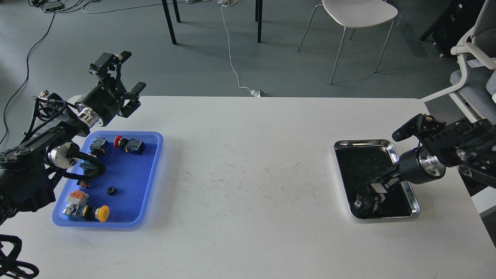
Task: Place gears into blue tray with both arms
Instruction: 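Close the right gripper on the black part in the metal tray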
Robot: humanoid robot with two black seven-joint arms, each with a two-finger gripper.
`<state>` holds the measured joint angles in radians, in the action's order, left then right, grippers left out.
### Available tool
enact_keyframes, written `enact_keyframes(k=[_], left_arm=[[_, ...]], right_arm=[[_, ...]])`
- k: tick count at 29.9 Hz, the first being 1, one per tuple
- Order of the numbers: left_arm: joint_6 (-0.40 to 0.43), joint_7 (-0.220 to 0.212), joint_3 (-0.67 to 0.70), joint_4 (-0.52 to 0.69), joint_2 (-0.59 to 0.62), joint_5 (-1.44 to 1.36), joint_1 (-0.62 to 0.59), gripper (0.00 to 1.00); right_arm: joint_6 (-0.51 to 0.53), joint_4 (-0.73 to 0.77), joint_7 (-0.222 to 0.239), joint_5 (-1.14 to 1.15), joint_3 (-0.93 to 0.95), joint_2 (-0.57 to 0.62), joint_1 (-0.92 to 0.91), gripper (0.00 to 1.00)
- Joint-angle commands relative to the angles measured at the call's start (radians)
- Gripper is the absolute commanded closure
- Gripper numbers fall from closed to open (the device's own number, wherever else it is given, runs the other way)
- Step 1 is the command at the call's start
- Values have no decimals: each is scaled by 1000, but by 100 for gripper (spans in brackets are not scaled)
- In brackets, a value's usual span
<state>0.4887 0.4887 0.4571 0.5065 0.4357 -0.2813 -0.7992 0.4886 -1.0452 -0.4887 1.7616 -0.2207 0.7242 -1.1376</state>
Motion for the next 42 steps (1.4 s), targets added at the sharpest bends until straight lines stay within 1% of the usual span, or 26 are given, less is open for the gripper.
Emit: enact_keyframes(k=[1, 6, 12, 42], left_arm=[[0, 0, 0, -5, -2, -1, 3, 1], [0, 0, 0, -6, -2, -1, 3, 1], [0, 0, 0, -8, -3, -1, 6, 1], [0, 0, 0, -8, -2, 7, 14, 1]], right_arm=[[0, -24, 0, -2, -2, 0, -1, 55], [0, -35, 0, 2, -40, 8, -2, 53], [0, -30, 0, 4, -45, 12, -2, 50], [0, -4, 0, 6, -75, 4, -5, 51]])
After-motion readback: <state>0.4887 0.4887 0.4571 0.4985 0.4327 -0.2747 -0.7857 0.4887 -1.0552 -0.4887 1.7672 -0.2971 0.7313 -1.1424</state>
